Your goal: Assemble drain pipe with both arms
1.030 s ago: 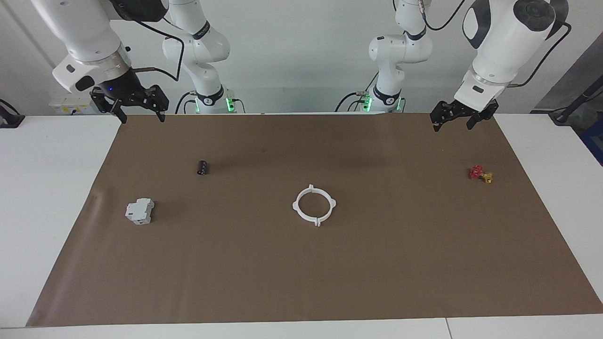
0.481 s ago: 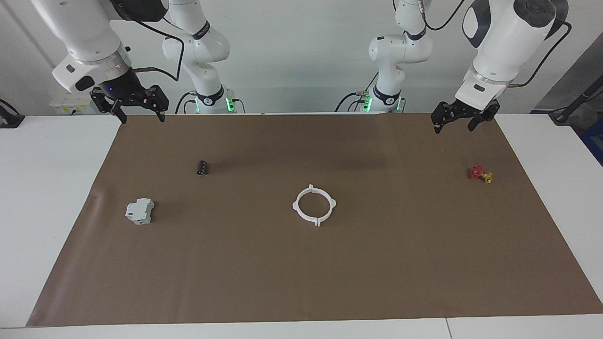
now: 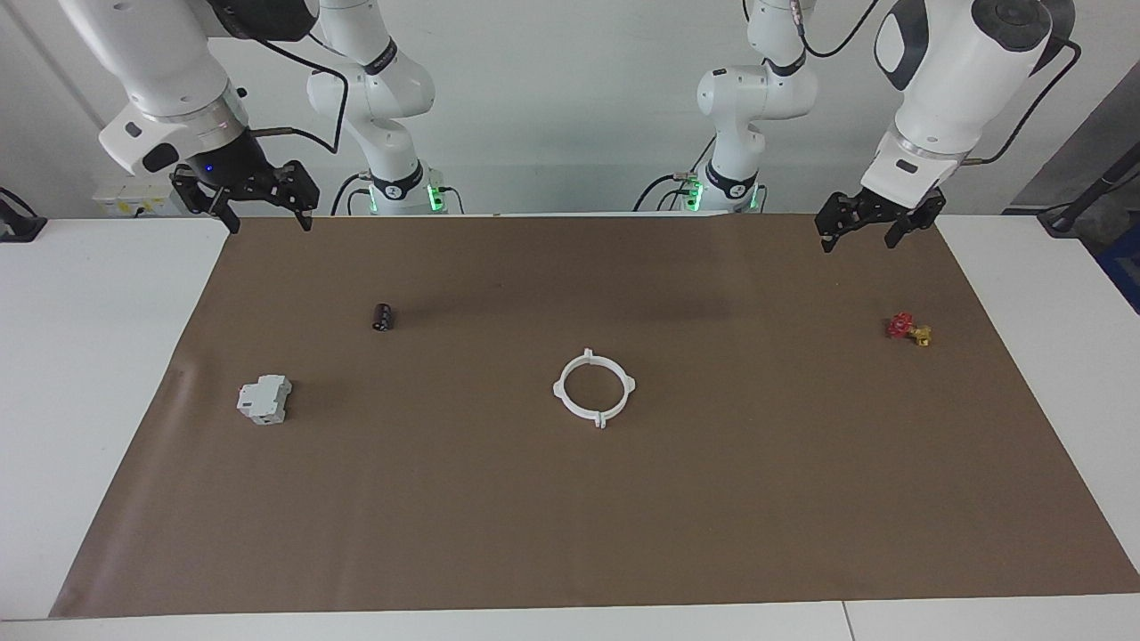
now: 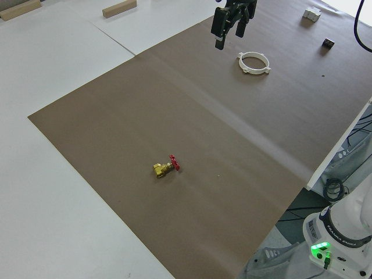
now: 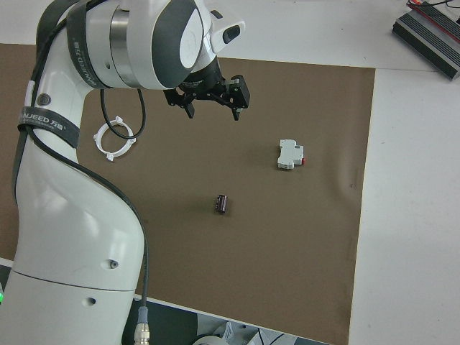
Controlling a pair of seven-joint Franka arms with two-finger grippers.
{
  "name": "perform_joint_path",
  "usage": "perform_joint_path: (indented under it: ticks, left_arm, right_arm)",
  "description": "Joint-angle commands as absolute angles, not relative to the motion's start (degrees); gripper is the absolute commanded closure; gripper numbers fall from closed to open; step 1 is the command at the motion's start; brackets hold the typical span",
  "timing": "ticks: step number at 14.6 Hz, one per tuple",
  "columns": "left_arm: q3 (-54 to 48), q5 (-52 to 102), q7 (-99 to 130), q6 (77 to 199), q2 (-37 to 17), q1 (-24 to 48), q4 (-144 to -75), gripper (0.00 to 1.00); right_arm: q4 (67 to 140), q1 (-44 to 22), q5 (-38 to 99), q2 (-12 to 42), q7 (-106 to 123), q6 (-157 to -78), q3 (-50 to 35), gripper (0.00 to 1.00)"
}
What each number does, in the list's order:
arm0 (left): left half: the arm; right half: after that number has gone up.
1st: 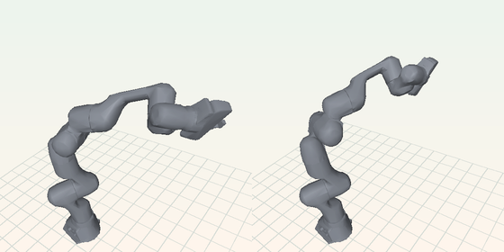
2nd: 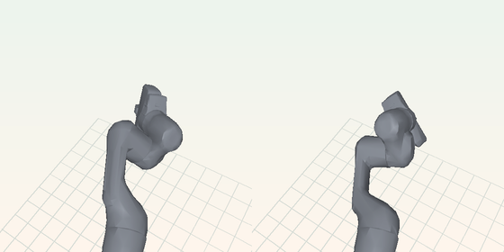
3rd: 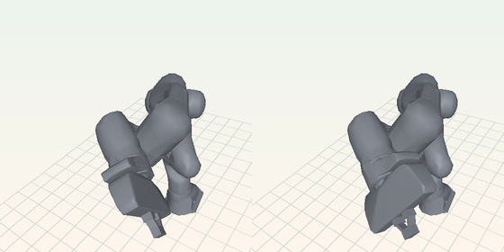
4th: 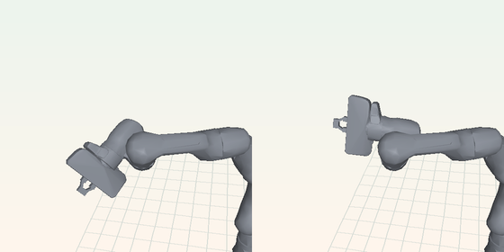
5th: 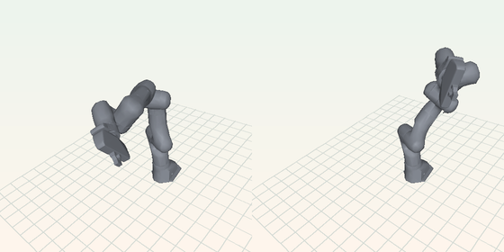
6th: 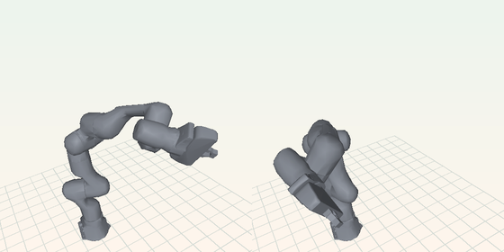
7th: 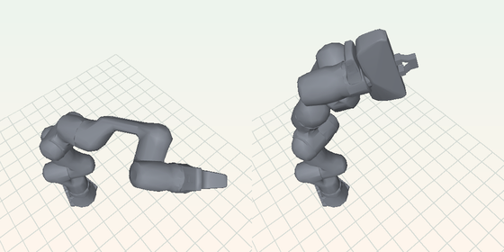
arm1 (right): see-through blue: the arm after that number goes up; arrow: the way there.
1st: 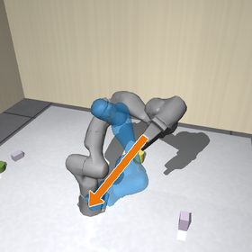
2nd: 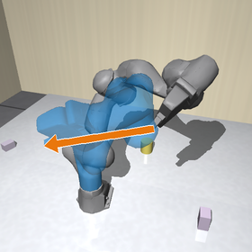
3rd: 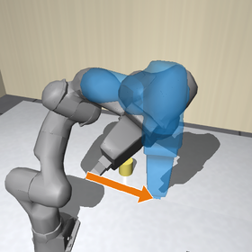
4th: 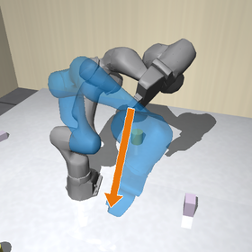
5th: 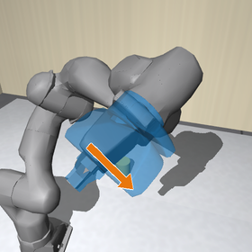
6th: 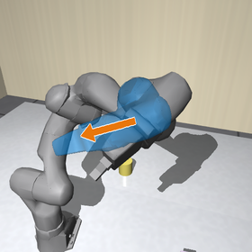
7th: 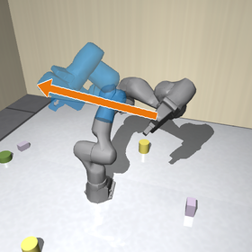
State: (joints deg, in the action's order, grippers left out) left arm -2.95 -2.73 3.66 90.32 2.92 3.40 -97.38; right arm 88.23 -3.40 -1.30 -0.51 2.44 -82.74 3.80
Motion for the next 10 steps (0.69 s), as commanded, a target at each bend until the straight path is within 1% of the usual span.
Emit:
perform_joint_path:
  ticks: [1, 4, 6, 7, 10]
  left_arm:
    - [-2.9, -2.02, 4.31, 89.56, 3.69, 3.25, -97.38, 0.0]
    - [-2.9, -1.93, 4.22, 92.1, 3.61, 3.25, -96.69, 0.0]
    - [-2.9, -1.93, 4.31, 91.94, 2.9, 3.25, -92.92, 0.0]
    - [-2.9, -1.93, 4.31, 92.11, 2.73, 3.25, -92.29, 0.0]
    - [-2.99, -1.93, 4.13, 93.42, 2.9, 3.25, -92.63, 0.0]
  right_arm:
    - [89.38, -2.9, -0.62, -1.76, 1.49, -82.44, 3.52, 0.0]
    - [89.12, -2.9, -0.62, -1.84, 1.58, -82.44, 3.52, 0.0]
    - [89.21, -2.81, -0.62, -1.85, 1.76, -82.53, 3.52, 0.0]
    - [89.91, -2.81, -0.53, -2.37, 1.76, -82.62, 3.52, 0.0]
    - [90.26, -3.07, -0.53, -2.46, 1.41, -84.37, 3.52, 0.0]
